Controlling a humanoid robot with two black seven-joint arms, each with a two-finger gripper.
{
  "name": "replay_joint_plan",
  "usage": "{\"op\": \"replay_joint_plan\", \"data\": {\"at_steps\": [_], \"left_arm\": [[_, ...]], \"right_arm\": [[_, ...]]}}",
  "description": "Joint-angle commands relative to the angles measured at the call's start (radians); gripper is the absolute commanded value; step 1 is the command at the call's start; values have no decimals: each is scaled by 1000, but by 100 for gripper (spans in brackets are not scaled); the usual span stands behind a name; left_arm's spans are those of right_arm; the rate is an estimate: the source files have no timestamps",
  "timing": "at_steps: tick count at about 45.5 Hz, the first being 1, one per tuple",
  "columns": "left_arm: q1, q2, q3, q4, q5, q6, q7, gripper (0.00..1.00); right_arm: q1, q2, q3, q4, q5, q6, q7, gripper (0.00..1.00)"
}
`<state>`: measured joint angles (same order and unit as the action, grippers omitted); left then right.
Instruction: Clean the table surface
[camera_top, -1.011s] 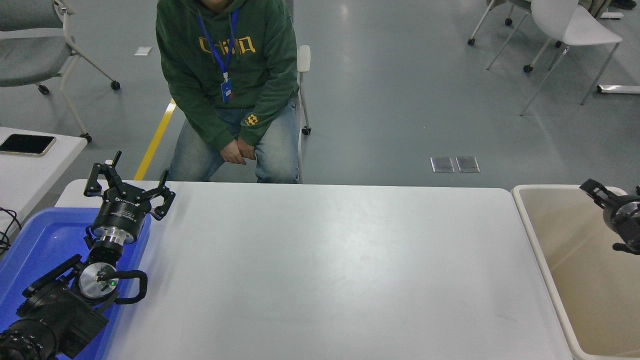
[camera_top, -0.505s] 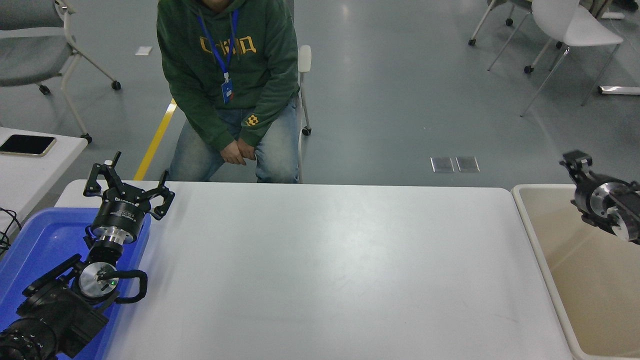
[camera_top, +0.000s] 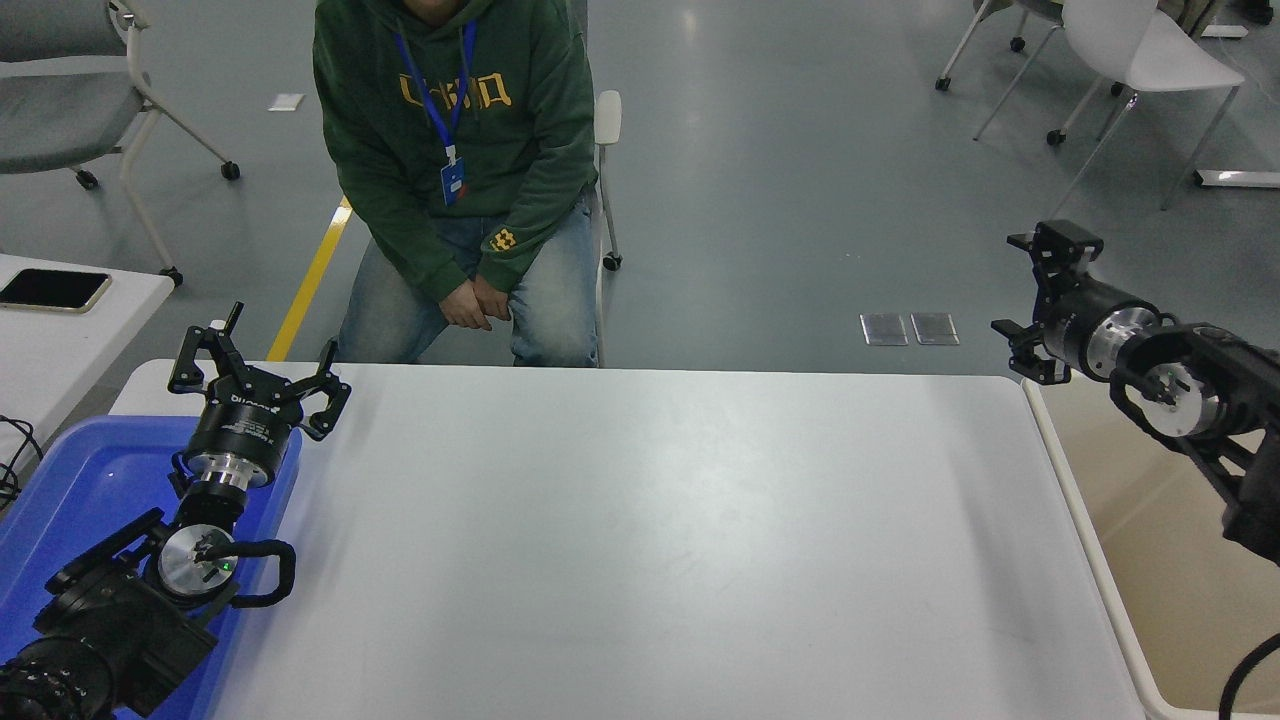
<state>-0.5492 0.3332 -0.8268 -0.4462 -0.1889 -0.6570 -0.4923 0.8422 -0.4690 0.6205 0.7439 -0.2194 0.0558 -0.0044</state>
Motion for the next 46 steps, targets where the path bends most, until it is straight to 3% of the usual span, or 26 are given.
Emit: {"op": "replay_joint_plan", "data": {"at_steps": [1,8,14,28,46], "left_arm": [[0,0,0,0,0,-1,0,100],[0,0,0,0,0,-1,0,100],[0,0,0,0,0,-1,0,100],[0,0,0,0,0,-1,1,100],[0,0,0,0,0,-1,0,100]], "right_arm": [[-71,115,91,48,61,12,30,100],[-109,188,93,45,61,27,205,100],[-130,231,91,45,61,45,294,100],[-204,346,85,43,60,44,402,100],[-193,386,102,35,60,39,443,100]]}}
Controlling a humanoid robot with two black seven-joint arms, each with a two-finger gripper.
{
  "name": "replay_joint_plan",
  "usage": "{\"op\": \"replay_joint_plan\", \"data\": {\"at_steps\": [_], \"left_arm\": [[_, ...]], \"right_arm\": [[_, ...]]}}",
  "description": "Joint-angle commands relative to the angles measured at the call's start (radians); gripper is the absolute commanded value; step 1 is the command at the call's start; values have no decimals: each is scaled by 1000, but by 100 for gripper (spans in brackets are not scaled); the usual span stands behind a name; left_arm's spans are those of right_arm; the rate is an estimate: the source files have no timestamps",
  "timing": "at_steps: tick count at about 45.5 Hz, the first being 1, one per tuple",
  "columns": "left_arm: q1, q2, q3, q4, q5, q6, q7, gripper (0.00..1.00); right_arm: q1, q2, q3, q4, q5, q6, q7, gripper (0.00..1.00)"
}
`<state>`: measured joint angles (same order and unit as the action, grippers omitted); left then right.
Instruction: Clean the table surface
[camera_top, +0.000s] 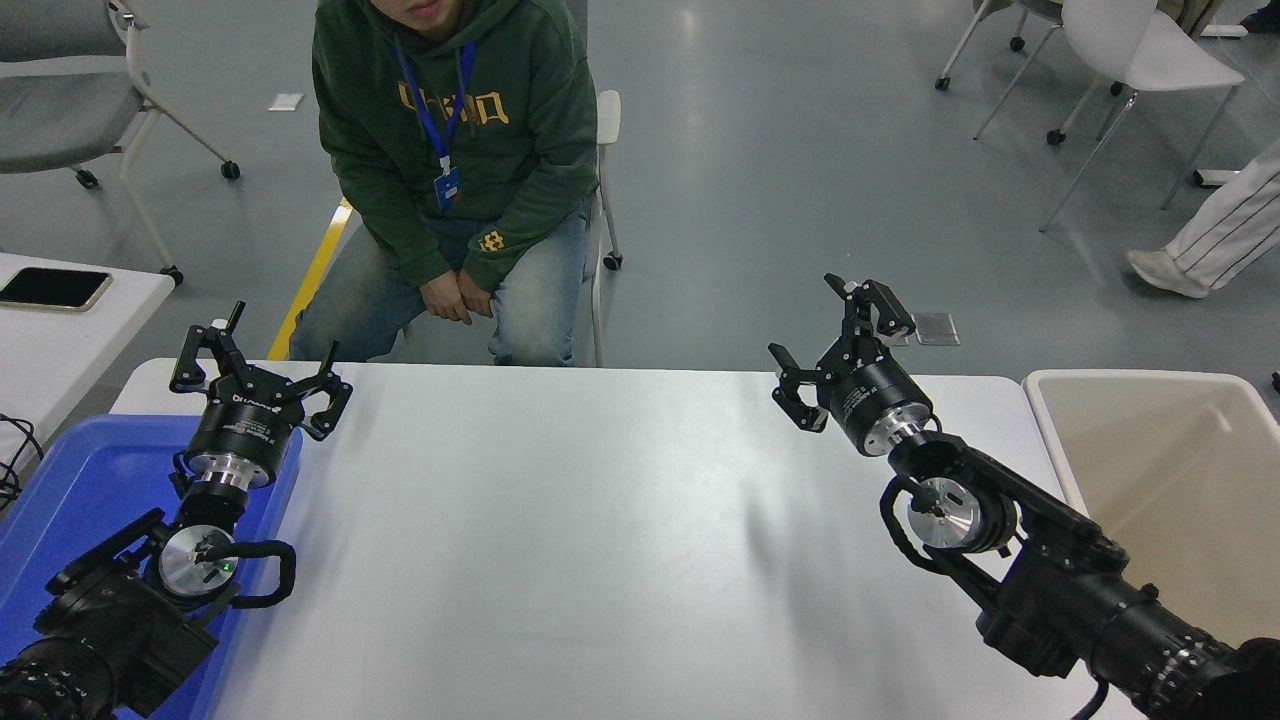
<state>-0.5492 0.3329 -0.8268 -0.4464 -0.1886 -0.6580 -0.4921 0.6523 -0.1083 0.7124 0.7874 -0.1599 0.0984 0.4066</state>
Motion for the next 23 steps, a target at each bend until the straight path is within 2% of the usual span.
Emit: {"op": "replay_joint_plan", "data": {"at_steps": [1,23], "left_arm": [[0,0,0,0,0,0,0,100],[0,0,0,0,0,0,0,100]], "right_arm": [[-5,25,10,-11,0,-3,34,100],[7,44,-5,-109,-3,-16,34,100]]}}
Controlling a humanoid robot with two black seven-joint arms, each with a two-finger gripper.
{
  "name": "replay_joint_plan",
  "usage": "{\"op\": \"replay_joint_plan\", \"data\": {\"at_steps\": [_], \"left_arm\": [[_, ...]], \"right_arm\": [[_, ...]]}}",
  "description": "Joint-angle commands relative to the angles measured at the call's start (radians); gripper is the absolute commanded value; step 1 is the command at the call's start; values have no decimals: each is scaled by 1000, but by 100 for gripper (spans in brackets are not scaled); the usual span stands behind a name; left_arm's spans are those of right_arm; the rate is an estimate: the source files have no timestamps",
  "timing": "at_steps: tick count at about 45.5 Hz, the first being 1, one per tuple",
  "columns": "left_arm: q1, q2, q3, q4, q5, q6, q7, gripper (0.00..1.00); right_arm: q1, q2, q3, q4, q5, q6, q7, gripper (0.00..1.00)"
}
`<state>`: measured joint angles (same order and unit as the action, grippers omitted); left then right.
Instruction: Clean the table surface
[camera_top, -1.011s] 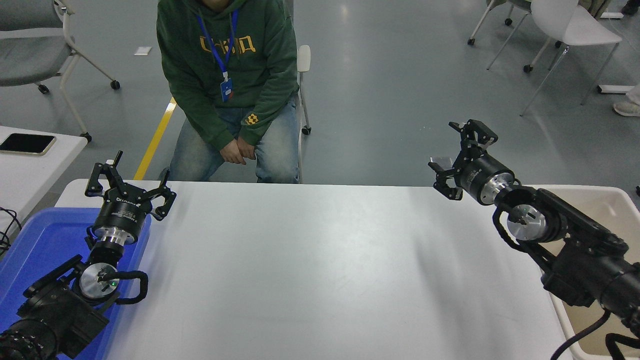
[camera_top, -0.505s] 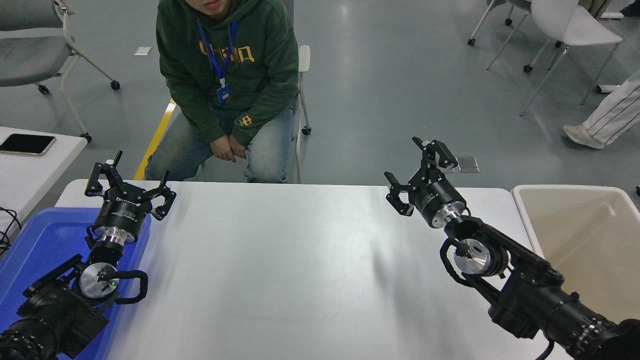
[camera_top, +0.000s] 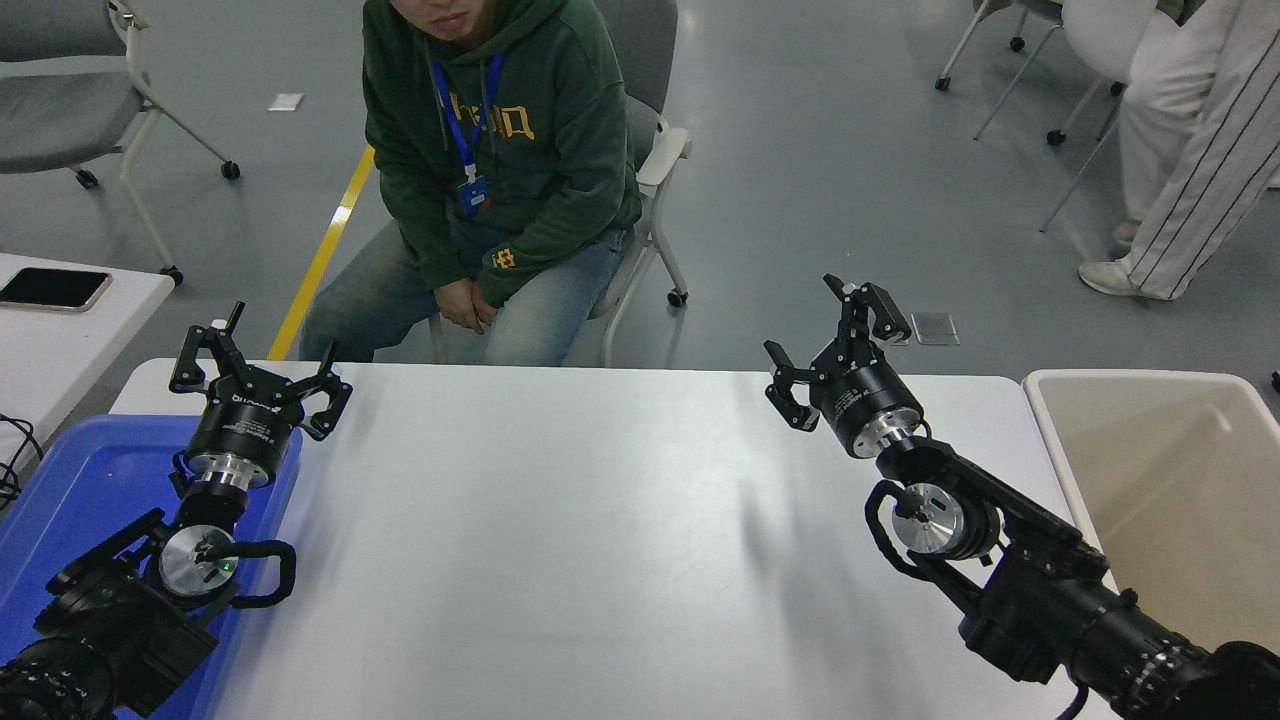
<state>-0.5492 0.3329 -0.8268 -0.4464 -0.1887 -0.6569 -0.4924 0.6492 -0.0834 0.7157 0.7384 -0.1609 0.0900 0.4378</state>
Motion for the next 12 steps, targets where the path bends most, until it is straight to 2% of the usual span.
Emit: {"op": "replay_joint_plan", "data": {"at_steps": [1,12], "left_arm": [[0,0,0,0,0,-1,0,100],[0,0,0,0,0,-1,0,100]], "right_arm": [[17,30,-9,-76,-3,-6,2,100],[24,45,-10,-100,-11,-7,2,100]]}}
